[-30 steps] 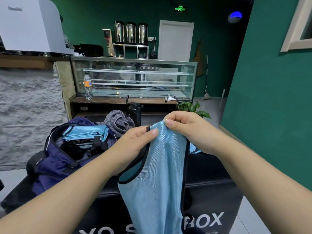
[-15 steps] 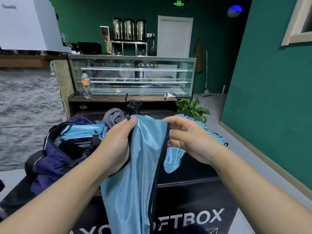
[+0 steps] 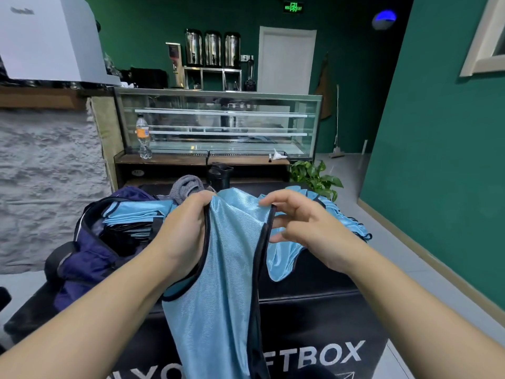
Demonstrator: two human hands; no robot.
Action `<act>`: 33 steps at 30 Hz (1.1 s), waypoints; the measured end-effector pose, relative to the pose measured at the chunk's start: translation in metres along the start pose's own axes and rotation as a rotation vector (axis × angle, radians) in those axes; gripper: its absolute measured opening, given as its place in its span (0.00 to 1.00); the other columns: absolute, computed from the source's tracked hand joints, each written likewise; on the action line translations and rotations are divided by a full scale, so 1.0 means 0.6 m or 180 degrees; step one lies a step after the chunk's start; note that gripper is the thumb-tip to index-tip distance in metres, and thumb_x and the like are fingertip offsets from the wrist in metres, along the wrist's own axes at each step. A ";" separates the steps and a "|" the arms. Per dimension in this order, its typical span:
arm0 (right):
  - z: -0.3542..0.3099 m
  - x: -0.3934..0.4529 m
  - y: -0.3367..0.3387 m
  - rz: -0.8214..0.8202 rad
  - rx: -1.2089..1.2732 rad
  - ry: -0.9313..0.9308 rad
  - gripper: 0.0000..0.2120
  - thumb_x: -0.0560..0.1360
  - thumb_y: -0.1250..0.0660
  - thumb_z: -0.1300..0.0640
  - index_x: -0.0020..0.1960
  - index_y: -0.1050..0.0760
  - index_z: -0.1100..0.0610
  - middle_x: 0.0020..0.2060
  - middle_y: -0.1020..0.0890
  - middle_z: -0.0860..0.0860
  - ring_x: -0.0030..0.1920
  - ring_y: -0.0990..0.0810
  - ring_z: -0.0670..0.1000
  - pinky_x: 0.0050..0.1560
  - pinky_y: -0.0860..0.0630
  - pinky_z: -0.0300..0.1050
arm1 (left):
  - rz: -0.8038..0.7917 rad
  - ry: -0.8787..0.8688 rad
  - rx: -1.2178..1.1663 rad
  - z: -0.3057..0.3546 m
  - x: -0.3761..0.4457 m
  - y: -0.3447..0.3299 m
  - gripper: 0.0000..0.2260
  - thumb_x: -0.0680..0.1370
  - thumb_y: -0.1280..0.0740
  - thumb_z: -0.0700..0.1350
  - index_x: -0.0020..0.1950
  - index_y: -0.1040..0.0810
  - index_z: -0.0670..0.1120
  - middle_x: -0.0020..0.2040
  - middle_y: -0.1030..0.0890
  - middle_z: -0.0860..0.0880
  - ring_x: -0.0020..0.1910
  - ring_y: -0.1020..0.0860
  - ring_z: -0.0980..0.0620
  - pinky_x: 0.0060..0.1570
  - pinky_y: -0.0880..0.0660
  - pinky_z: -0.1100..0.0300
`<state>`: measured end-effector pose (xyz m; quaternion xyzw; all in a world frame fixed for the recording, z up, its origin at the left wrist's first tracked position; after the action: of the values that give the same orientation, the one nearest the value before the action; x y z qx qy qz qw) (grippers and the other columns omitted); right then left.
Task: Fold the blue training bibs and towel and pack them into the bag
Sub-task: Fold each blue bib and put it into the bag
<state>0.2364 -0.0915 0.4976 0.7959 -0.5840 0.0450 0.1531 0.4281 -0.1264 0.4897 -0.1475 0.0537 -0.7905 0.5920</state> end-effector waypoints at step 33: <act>-0.010 0.001 -0.003 0.1280 -0.0701 0.0271 0.12 0.77 0.36 0.66 0.42 0.20 0.52 0.33 0.17 0.42 0.33 0.21 0.40 0.35 0.23 0.36 | -0.0375 -0.0854 0.1531 0.013 0.013 0.047 0.09 0.70 0.27 0.42 0.36 0.19 0.58 0.34 0.20 0.55 0.34 0.26 0.59 0.37 0.29 0.67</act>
<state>0.2392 -0.0896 0.5032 0.6394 -0.7252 0.0441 0.2515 0.4543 -0.1416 0.4915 -0.1089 -0.2230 -0.7871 0.5647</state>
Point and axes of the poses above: each hand's wrist, its own x-axis towards the middle knuckle, its own y-axis out of the back of the hand, z = x × y, the point moved 1 cm from there along x, towards the middle knuckle
